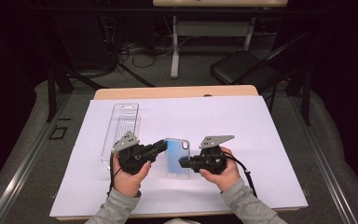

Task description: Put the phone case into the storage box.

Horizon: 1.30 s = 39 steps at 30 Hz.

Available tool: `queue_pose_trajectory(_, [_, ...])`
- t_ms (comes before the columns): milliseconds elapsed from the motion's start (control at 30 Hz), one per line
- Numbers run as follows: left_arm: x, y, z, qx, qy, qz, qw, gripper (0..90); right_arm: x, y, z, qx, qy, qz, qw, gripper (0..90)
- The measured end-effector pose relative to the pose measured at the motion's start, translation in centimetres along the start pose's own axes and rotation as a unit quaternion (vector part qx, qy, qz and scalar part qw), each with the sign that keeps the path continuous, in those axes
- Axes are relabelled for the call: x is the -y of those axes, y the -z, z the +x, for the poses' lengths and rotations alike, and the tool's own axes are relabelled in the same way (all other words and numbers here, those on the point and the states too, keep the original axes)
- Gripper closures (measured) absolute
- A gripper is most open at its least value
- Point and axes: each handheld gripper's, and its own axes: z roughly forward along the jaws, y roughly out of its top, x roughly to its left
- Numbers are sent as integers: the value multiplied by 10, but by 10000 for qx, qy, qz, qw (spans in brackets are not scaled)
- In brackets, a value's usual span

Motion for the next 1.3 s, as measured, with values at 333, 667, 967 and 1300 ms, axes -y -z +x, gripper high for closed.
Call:
queue_pose_trajectory(333, [0,1,0,-39,42,-3,10000,852,0,0,0,-26,12,-22,10000,810])
queue_pose_trajectory(667, [0,1,-1,-67,76,-26,9999,855,0,0,1,-39,-2,-26,10000,810])
queue_pose_trajectory(967, [0,1,-1,-94,89,-38,9999,856,0,0,1,-69,6,-55,10000,808])
queue_pose_trajectory(1300, [1,1,-2,-148,69,-41,9999,855,0,-1,2,-81,2,-60,9999,803])
